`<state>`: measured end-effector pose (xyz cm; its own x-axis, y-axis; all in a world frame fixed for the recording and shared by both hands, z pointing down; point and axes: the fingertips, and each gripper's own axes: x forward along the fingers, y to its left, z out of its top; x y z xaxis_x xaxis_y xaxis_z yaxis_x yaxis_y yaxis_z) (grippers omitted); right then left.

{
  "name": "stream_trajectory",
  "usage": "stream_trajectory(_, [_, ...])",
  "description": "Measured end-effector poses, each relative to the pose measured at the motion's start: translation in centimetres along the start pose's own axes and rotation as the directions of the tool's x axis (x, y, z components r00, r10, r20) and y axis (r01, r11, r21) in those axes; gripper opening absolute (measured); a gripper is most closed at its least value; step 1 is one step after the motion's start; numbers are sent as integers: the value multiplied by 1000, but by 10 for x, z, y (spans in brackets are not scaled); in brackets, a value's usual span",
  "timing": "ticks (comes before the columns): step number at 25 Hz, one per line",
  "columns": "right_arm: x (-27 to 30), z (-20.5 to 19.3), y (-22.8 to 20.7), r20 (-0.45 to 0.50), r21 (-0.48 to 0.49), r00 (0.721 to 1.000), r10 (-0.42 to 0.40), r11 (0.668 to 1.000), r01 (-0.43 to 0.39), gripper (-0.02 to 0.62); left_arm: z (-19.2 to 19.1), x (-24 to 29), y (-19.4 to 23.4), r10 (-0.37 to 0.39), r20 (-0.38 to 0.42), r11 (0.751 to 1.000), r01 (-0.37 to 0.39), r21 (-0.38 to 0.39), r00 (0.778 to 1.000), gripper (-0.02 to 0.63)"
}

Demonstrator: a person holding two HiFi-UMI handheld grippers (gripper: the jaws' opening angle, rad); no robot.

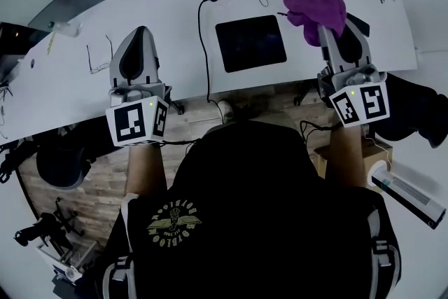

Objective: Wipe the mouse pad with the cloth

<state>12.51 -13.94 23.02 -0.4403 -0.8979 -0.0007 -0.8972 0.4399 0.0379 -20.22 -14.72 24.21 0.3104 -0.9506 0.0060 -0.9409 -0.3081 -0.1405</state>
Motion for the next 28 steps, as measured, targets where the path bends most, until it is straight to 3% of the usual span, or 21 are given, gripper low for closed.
stream_trajectory(11, [46, -63, 19, -97, 103, 991, 89, 992, -79, 91, -25, 41, -21, -72, -19, 997, 71, -29, 997, 2])
stream_trajectory(21, [100, -134, 30, -163, 135, 961, 223, 970, -202, 91, -59, 65, -21, -39, -77, 999, 37, -20, 996, 2])
stream_trajectory(28, [123, -191, 45, -249, 139, 922, 297, 953, -270, 91, -89, 84, -18, -29, -124, 999, 24, -40, 992, 2])
